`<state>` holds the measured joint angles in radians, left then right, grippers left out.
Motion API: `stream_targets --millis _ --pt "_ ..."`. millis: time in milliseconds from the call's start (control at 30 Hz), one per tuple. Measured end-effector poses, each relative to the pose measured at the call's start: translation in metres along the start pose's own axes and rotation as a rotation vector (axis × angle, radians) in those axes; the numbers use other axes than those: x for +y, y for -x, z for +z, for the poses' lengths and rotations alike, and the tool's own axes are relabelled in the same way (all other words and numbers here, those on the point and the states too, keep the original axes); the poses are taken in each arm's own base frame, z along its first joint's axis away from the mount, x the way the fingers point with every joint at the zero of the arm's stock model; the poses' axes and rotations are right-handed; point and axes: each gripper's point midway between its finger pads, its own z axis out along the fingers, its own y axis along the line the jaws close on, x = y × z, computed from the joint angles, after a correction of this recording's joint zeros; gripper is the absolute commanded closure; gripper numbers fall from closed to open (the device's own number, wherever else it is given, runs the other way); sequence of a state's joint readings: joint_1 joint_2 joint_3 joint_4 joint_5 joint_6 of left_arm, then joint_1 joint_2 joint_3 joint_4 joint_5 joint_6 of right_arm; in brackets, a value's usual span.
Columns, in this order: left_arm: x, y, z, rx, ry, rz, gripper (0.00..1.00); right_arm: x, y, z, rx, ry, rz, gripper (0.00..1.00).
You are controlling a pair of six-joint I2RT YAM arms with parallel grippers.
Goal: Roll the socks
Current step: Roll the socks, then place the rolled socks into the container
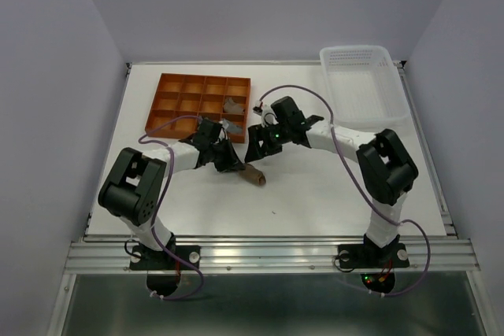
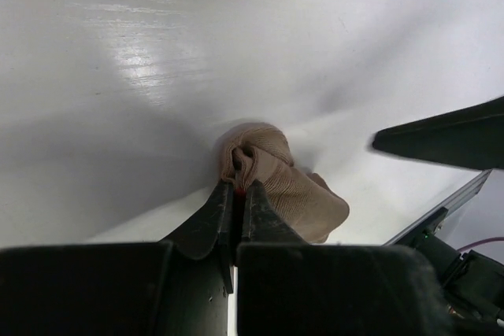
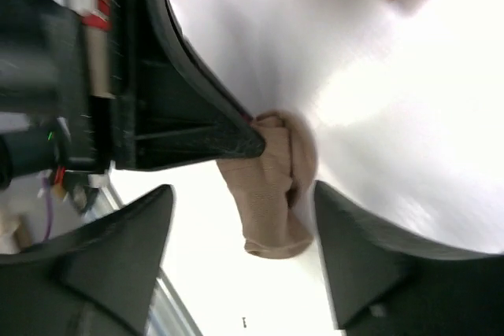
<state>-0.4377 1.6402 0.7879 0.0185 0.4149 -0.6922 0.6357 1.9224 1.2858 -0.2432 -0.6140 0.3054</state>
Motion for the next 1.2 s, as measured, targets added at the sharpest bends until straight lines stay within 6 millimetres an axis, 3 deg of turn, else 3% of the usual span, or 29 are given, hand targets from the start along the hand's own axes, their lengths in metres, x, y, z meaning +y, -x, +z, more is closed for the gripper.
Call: stream_targets --millis 33,167,233,500,600,733,900,1067,1200 --pt "-0.001 0.001 -0.001 -0.003 -0.001 0.002 1.0 0.002 0.009 -0.009 -0.041 -0.029 -0.026 0.0" --pt "-0.007 0.008 -0.011 -0.044 -0.008 0.02 1.0 0.006 0.04 -0.044 -0.186 -0.141 -0.097 0.0" --pt "-0.013 0.014 -0.019 -0.076 -0.014 0.035 1.0 -0.001 0.052 -0.064 -0.27 -0.246 -0.103 0.0" --pt "-0.06 0.064 -0.056 -0.242 -0.058 0.131 1.0 -0.029 0.073 -0.161 -0.627 -0.629 -0.027 0.0" --pt "-0.077 0.089 -0.071 -0.306 -0.061 0.163 1.0 -0.035 0.076 -0.186 -0.717 -0.71 -0.006 0.0" --pt "-0.093 0.142 -0.094 -0.423 -0.065 0.211 1.0 -0.047 0.076 -0.2 -0.763 -0.79 0.019 0.0" --pt "-0.081 0.215 -0.115 -0.56 -0.001 0.299 1.0 -0.059 0.072 -0.204 -0.764 -0.827 0.038 0.0" --pt "-0.073 0.256 -0.115 -0.573 0.028 0.515 1.0 -0.064 0.071 -0.203 -0.755 -0.838 0.039 0.0" --pt "-0.045 0.282 -0.108 -0.528 0.05 0.655 1.0 -0.067 0.071 -0.203 -0.746 -0.848 0.034 0.0"
